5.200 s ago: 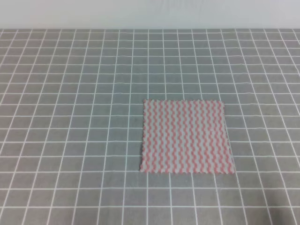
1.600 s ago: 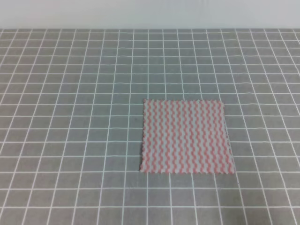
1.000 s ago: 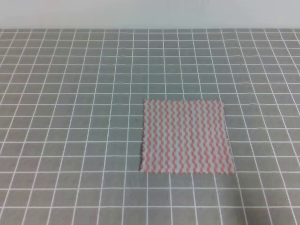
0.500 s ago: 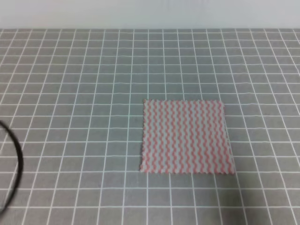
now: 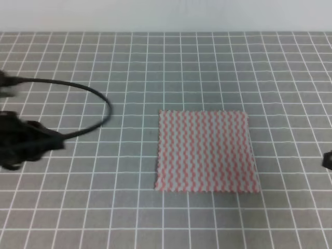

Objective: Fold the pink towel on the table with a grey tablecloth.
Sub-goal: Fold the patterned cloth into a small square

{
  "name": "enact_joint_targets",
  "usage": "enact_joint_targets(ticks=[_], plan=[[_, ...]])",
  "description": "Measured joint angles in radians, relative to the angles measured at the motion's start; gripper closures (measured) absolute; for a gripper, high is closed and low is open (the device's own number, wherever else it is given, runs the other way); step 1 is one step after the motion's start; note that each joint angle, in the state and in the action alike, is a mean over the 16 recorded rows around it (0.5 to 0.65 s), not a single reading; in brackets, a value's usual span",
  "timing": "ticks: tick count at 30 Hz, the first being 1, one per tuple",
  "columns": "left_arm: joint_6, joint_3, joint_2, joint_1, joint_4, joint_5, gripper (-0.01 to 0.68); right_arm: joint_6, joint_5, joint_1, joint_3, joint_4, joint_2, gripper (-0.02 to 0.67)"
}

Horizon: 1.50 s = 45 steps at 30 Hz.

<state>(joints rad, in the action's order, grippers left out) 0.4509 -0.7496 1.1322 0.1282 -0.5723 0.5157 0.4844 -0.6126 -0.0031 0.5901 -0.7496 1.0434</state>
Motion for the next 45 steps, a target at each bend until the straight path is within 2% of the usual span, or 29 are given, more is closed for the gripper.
enact_joint_targets(ticks=[5,11,17,21,27,33,45], plan=[[0.017,-0.116,0.175,0.132,0.059,0.076,0.674,-0.093,-0.053,0.082,0.138,0.138,0.178,0.666],[-0.035,-0.228,0.326,0.27,0.17,0.1,0.674,-0.271,-0.104,0.225,0.285,0.382,0.353,0.667],[-0.101,-0.301,0.411,0.351,0.271,0.115,0.674,-0.439,-0.14,0.334,0.381,0.57,0.475,0.643],[-0.133,-0.326,0.44,0.375,0.32,0.121,0.675,-0.477,-0.149,0.367,0.41,0.601,0.532,0.575],[-0.152,-0.336,0.455,0.389,0.35,0.126,0.675,-0.484,-0.136,0.375,0.42,0.56,0.586,0.458],[-0.153,-0.336,0.459,0.389,0.35,0.125,0.675,-0.484,-0.111,0.374,0.42,0.524,0.621,0.376],[-0.154,-0.336,0.464,0.389,0.351,0.114,0.675,-0.484,-0.087,0.373,0.418,0.503,0.665,0.384]])
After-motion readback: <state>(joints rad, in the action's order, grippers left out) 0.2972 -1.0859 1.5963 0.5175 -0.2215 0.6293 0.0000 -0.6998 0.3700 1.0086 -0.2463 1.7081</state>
